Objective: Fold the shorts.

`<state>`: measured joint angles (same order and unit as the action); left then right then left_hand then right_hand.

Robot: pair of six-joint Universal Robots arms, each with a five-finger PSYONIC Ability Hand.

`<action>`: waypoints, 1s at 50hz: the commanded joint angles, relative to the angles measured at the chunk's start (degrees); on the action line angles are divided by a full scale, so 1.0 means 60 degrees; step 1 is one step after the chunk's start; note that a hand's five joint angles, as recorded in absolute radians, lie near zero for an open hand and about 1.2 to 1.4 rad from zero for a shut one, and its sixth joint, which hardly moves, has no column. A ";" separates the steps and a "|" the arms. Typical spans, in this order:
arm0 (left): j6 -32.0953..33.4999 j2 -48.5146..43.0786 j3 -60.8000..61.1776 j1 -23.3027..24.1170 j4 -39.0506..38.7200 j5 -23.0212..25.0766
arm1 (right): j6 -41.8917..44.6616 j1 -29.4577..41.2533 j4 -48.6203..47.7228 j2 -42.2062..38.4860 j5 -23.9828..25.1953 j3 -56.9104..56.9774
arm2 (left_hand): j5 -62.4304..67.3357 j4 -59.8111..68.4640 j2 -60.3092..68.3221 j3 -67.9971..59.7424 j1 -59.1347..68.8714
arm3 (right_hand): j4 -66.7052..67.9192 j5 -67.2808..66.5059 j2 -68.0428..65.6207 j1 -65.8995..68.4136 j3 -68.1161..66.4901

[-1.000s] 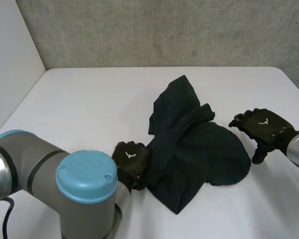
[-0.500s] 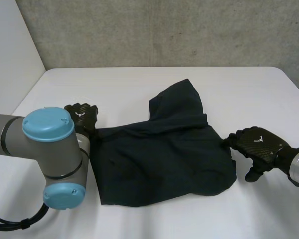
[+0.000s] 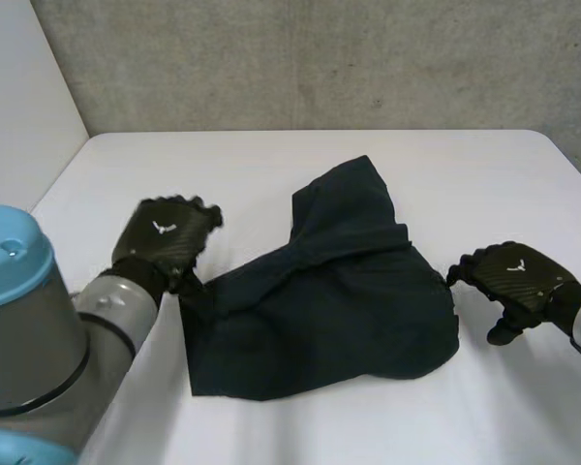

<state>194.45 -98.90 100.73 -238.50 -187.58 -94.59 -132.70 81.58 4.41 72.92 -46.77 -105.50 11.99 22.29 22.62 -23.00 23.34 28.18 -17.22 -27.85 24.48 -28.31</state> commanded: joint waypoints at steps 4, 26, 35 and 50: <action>-0.0020 0.0634 0.0760 0.1282 0.1483 0.0487 | 0.0728 -0.0018 0.1388 0.0020 0.0133 0.0005 | 0.1372 0.1321 0.1267 -0.1203 0.1147 | 0.2141 -0.2300 -0.2196 0.2758 -0.2118; 0.0141 -0.1284 0.1450 0.1532 0.0164 -0.1095 | 0.0291 0.0816 0.0481 -0.0654 0.0280 -0.0083 | 0.1795 0.1744 0.1690 -0.1626 0.1570 | 0.0909 -0.1068 -0.0964 0.1525 -0.0886; 0.0141 -0.1943 0.1216 0.1342 0.0135 -0.1095 | -0.0633 0.1534 -0.0340 -0.0917 0.0192 0.0196 | 0.2046 0.1995 0.1941 -0.1877 0.1821 | 0.1358 -0.1517 -0.1412 0.1974 -0.1335; 0.0141 -0.2091 0.0835 0.0976 -0.0539 -0.1154 | -0.0676 0.1930 -0.0692 -0.1621 -0.0731 0.0942 | 0.9668 0.9618 0.9563 -0.9499 0.9444 | 0.8637 -0.8796 -0.8692 0.9253 -0.8614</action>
<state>195.28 -111.92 106.76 -231.74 -188.79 -101.49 -136.21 93.05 0.93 64.35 -49.97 -101.79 48.02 58.56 59.11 -58.99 59.39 42.79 -31.76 -43.50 36.65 -42.88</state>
